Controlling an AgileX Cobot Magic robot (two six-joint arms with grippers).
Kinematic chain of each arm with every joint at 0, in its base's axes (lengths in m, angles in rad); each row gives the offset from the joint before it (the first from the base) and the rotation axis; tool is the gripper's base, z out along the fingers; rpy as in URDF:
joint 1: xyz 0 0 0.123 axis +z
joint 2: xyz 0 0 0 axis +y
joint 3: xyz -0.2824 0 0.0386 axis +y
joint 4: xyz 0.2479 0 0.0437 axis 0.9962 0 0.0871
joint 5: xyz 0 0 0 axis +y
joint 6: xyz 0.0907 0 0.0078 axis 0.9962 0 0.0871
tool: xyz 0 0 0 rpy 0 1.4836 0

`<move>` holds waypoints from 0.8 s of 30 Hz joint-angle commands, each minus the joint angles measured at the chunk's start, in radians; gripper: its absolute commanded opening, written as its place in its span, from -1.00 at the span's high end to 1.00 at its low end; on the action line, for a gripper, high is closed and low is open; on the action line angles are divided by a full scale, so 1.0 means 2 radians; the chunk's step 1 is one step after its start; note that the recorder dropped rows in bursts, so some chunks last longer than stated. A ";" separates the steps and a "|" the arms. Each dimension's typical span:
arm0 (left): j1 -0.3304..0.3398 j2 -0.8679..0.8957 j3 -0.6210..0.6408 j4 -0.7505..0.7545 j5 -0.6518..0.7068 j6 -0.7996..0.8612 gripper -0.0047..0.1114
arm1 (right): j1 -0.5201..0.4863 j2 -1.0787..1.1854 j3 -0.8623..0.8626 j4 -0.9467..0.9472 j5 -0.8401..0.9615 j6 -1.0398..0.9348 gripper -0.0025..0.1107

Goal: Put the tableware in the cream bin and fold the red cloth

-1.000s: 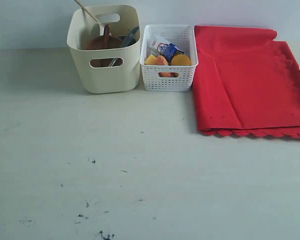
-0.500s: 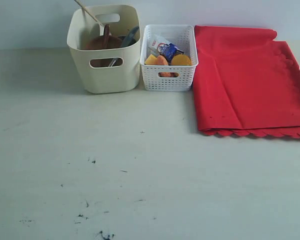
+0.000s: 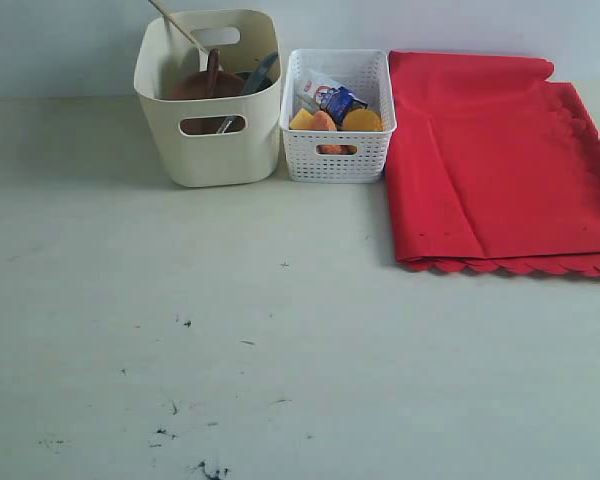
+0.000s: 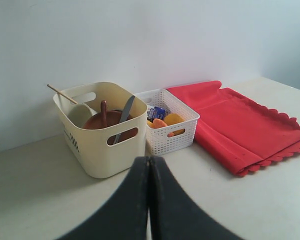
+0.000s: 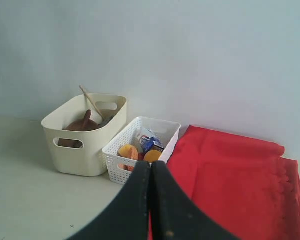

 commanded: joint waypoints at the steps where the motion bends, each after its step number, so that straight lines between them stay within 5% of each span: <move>1: 0.000 -0.004 0.003 -0.004 0.000 0.002 0.92 | 0.001 -0.004 0.002 -0.001 -0.007 -0.001 0.96; 17: 0.000 -0.019 0.009 0.000 -0.009 -0.027 0.92 | 0.001 -0.004 0.002 -0.001 -0.007 0.001 0.96; 24: 0.007 -0.063 0.076 0.062 -0.067 -0.102 0.92 | 0.001 -0.004 0.002 -0.001 -0.007 0.001 0.96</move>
